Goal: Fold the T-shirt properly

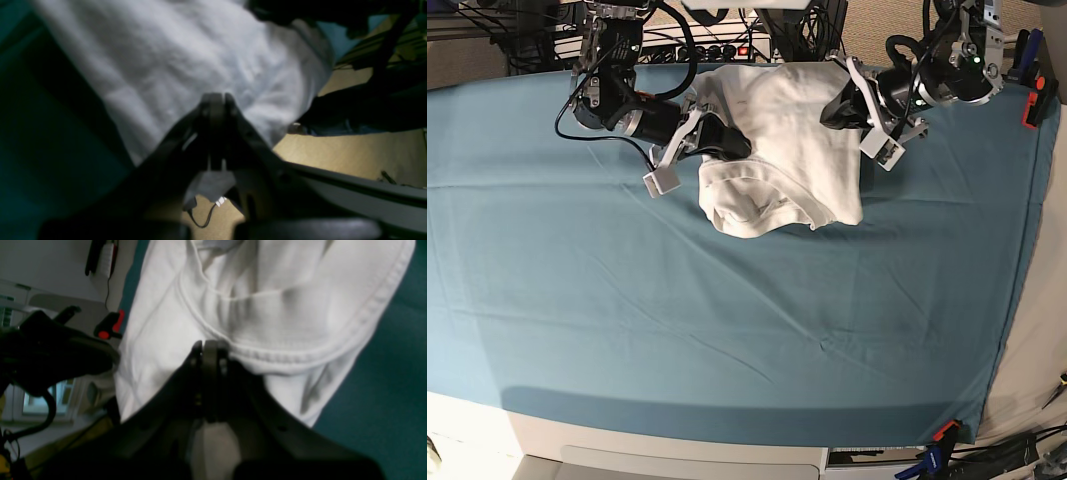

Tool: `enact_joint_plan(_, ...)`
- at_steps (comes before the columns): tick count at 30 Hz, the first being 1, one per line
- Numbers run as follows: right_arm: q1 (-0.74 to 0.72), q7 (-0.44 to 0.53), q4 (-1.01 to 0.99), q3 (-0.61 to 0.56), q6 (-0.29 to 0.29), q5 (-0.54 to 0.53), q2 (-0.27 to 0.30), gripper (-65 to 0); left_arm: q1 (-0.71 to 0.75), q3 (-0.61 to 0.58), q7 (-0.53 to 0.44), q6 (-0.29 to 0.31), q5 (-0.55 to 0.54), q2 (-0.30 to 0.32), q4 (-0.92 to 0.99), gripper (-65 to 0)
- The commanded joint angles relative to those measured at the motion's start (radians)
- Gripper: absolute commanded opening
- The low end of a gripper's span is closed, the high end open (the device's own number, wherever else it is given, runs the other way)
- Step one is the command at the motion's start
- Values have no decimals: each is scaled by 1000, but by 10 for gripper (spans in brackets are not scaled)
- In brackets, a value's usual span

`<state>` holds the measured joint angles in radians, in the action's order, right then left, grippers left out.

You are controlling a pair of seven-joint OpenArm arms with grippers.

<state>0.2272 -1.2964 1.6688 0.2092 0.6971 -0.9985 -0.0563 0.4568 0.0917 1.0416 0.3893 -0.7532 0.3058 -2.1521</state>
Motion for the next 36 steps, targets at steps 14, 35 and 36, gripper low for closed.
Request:
enact_joint_plan(14,-58,-35,48,28,1,-216,55,-650,1,3,-2,3,36,13,-17,-650)
enact_joint_plan(35,417,-100,210,657,1,-408,217,-650,272,352,44,16,-37,146,-19,-650)
enact_joint_plan(36,455,-100,210,662,1,-407,217,-650,301,359,49,20,-53,146,-19,-650)
